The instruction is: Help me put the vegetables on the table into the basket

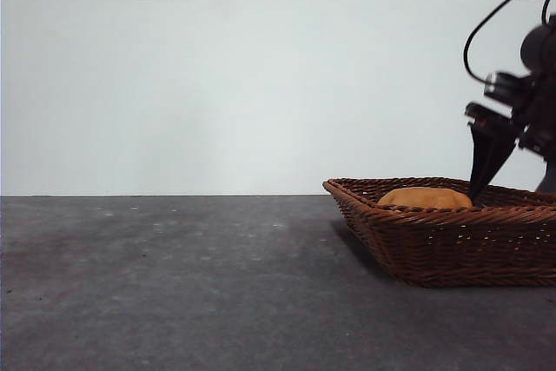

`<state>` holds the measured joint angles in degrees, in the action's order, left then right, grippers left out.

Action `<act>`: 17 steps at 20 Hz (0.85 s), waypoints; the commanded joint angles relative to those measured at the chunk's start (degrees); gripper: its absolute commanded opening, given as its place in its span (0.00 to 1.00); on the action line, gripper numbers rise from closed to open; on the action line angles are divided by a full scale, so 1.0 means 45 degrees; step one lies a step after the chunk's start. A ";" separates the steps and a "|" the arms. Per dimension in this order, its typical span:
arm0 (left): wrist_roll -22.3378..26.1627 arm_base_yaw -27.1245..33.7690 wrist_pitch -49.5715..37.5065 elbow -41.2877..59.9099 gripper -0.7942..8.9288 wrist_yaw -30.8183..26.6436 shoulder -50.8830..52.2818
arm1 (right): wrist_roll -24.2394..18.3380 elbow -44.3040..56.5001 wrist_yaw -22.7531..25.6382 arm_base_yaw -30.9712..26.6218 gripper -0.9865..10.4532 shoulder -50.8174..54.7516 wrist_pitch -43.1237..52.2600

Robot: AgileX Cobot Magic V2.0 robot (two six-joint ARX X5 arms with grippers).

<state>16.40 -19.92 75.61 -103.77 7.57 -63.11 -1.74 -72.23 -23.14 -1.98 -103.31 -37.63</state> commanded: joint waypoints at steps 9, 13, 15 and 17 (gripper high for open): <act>-0.0063 0.0029 -0.0044 0.0039 0.08 -0.0019 0.0019 | -0.0141 -0.0102 -0.1025 0.0374 0.31 0.6912 -0.4469; -0.0063 0.0029 -0.0039 0.0039 0.08 -0.0024 0.0019 | -0.0335 -0.0102 -0.1243 0.0937 0.21 0.9126 -0.5838; -0.0063 0.0029 -0.0039 0.0039 0.08 -0.0019 0.0019 | -0.0471 -0.0102 -0.1239 0.1127 0.12 1.0015 -0.6528; -0.0063 0.0029 -0.0039 0.0039 0.08 -0.0019 0.0019 | -0.0806 -0.0102 -0.1195 0.1200 0.08 1.0744 -0.7154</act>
<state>16.40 -19.92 75.61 -103.79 7.57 -63.13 -4.19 -72.47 -28.51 3.33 -54.83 -70.11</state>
